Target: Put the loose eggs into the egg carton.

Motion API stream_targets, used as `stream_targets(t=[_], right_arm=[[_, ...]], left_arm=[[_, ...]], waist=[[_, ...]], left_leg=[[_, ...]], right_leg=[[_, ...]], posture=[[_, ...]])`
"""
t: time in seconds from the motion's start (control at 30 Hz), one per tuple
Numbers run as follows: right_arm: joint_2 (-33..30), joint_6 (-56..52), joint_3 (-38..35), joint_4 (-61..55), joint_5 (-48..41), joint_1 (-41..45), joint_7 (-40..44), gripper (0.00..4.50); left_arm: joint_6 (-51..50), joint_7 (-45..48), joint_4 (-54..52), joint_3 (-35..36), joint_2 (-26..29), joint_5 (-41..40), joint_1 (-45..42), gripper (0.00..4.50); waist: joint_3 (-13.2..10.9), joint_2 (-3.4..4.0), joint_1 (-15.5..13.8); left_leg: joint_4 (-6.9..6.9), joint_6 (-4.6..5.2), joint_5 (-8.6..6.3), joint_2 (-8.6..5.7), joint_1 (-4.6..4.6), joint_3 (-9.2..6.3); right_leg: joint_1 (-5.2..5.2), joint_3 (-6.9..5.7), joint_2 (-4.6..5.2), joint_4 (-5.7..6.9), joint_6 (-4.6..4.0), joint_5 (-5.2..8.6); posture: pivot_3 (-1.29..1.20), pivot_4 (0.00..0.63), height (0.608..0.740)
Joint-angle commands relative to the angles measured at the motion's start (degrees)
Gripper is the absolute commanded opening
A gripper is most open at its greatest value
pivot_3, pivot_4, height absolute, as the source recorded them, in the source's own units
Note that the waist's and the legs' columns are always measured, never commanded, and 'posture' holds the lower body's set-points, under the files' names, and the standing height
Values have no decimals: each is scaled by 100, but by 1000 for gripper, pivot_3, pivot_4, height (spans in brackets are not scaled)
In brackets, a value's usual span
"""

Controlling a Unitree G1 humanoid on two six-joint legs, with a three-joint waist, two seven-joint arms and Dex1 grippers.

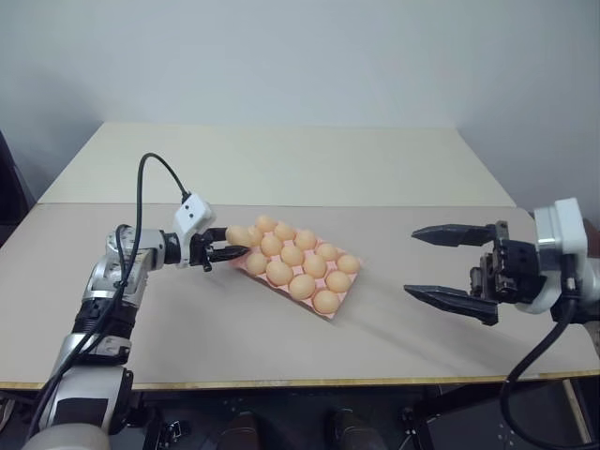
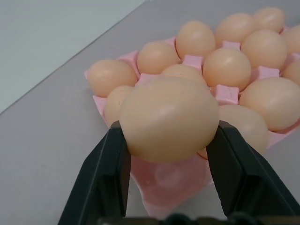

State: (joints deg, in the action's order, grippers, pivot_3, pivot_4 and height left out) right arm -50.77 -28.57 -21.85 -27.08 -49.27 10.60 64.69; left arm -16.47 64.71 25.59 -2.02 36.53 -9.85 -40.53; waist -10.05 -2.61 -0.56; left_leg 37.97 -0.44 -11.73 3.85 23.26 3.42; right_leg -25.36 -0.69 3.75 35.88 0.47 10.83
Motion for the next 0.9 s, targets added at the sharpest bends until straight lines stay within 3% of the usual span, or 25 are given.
stream_targets(t=[0.03,0.07,0.27,0.33,0.63,0.9], right_arm=[[-90,116,-296,-158,-82,-16,-12,4500],[-92,112,-305,-170,-84,-29,-20,4500],[-91,93,-335,-196,-86,-67,-44,4500],[-92,94,-320,-182,-79,-58,-44,4500],[-76,147,-183,-38,-11,45,52,4500],[-59,269,36,228,111,200,336,4500]], left_arm=[[-16,-79,19,-87,53,137,-124,2074],[-21,-95,36,-96,55,159,-136,2074],[-153,53,-115,8,166,20,-134,4038],[-181,103,-257,105,255,-74,-112,4462],[-3,301,-1284,1002,1130,-608,686,4462],[-918,1004,-3160,2619,2138,-1913,2795,4462]], waist=[[0,0,-7],[0,0,-10],[0,0,-5],[0,0,-6],[0,1,57],[-2,3,76]], left_leg=[[0,0,0,0,0,0],[0,0,0,0,0,0],[0,0,0,0,1,-1],[0,0,0,1,1,-1],[-1,0,0,3,0,0],[-2,-1,-1,7,1,4]], right_leg=[[0,0,0,0,0,0],[0,-1,0,0,0,0],[0,-1,0,0,0,0],[-1,-1,0,0,0,0],[-5,1,0,0,-2,2],[-14,-1,10,0,-37,23]], posture=[[0,150,740],[0,150,740],[0,150,740],[0,150,740],[0,150,740],[0,150,740]])
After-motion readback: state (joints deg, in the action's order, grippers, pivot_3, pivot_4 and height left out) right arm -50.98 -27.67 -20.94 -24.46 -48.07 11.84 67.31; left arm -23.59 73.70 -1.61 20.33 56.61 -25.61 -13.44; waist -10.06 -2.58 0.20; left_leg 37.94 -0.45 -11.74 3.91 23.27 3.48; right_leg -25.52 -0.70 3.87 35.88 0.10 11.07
